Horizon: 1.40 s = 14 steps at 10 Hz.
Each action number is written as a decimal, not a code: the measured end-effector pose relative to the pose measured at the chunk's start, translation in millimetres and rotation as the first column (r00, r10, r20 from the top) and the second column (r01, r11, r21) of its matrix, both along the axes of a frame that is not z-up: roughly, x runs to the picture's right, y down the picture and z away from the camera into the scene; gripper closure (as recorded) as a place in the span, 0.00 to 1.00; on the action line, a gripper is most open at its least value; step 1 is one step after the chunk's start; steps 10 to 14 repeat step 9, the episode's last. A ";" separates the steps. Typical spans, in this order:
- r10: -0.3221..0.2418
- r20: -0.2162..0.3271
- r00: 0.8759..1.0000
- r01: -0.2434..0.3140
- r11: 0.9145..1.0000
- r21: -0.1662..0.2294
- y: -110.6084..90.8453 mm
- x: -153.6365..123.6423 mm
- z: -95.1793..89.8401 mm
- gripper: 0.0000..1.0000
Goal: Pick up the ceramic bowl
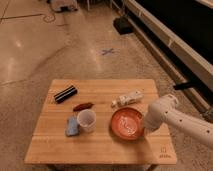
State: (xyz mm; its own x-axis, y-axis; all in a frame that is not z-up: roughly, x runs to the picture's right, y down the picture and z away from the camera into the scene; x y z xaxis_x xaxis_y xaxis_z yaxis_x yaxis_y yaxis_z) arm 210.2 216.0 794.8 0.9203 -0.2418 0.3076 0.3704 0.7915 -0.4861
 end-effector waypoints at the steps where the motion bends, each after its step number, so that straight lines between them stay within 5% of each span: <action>1: 0.001 0.010 1.000 -0.002 1.000 0.022 -11.6 -4.1 -12.2 0.84; 7: -0.020 0.056 0.998 0.012 0.992 0.125 -61.0 -32.5 -65.5 0.84; 14: -0.023 0.065 0.998 0.014 0.991 0.136 -58.6 -33.8 -68.2 0.84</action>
